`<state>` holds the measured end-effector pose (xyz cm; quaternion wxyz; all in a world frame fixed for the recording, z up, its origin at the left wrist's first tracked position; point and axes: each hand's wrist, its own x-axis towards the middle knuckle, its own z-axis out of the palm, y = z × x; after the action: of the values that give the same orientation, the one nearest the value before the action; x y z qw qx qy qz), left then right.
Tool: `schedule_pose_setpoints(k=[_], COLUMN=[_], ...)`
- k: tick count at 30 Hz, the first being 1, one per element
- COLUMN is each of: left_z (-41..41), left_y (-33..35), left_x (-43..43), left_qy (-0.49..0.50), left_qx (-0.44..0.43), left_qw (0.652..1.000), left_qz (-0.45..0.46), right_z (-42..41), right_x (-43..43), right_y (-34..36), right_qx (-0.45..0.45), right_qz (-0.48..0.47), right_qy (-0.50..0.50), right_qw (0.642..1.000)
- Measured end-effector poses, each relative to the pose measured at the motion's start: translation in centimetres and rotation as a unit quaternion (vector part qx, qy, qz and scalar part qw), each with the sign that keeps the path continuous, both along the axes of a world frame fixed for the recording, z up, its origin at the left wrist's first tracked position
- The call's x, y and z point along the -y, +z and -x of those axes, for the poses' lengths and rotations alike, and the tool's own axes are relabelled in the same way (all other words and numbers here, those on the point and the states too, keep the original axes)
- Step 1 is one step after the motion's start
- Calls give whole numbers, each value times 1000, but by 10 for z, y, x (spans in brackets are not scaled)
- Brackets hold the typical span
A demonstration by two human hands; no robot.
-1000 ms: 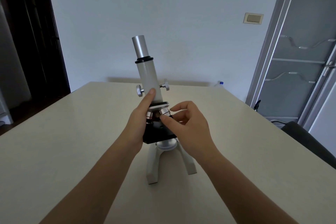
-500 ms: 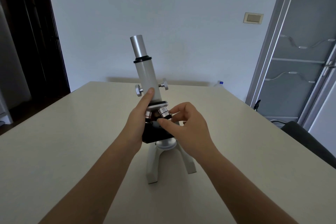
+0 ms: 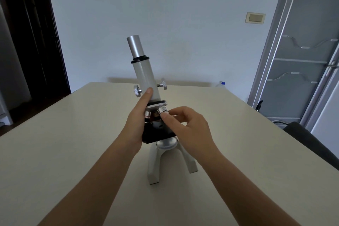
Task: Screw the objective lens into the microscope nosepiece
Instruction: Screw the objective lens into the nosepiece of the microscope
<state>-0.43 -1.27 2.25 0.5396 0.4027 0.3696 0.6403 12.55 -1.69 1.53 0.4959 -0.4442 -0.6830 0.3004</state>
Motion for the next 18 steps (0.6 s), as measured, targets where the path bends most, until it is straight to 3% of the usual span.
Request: schedule_pose_setpoints(k=[7, 13, 18], left_z=[-1, -1, -1], left_y=[0, 1, 0], left_x=[0, 1, 0], left_qy=[-3, 5, 2], left_qx=[6, 3, 3], left_qw=[1000, 1000, 1000], left_qz=[-2, -4, 1], right_z=[0, 1, 1], right_x=[3, 7, 5], right_y=[-1, 3, 2], right_qx=[-23, -80, -66], right_qz=[-9, 38, 33], right_qy=[2, 58, 51], right_qw=[1000, 994, 996])
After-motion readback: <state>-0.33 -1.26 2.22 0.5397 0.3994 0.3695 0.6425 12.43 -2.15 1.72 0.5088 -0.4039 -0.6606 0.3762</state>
